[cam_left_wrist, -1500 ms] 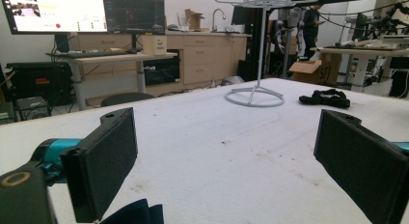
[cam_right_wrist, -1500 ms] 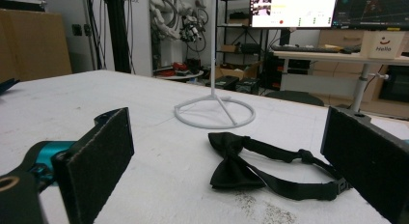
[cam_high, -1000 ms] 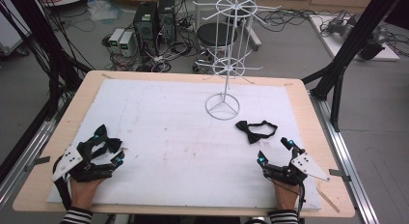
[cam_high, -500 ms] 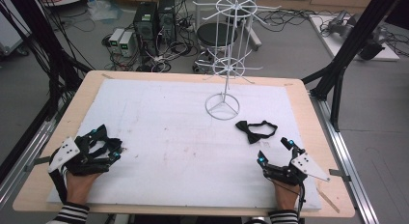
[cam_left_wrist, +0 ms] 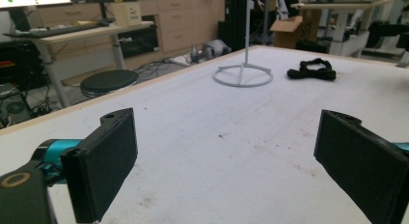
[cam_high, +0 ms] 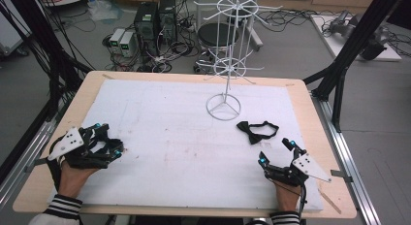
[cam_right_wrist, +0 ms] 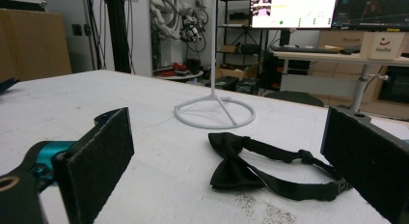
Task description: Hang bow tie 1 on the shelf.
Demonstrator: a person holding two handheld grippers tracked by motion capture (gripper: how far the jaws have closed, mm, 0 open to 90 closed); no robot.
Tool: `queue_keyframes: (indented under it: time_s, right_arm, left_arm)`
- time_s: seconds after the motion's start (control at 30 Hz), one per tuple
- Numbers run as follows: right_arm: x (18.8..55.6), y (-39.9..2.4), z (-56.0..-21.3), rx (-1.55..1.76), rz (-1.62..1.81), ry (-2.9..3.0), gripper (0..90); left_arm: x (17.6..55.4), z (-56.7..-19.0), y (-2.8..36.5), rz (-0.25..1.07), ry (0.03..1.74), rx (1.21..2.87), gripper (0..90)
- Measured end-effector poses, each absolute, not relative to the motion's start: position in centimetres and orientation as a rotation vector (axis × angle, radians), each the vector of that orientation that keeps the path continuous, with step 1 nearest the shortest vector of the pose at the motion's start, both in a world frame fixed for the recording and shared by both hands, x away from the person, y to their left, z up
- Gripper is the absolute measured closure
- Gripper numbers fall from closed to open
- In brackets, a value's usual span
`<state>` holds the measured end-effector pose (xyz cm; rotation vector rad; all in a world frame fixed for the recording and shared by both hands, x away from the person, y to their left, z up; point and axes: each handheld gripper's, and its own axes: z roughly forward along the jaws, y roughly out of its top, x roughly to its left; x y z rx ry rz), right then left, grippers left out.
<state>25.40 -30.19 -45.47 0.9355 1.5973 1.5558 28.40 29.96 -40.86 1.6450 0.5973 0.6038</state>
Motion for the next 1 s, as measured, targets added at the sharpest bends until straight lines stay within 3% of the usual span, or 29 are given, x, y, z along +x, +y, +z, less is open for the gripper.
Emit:
queue_keyframes:
  time_s: [1.0]
  right_arm:
    - [25.4, -30.2, -45.5, 0.934, 1.551, 1.598, 3.7]
  left_arm:
    - [34.4, -35.9, 33.5, 0.485, 0.451, 2.143, 11.8]
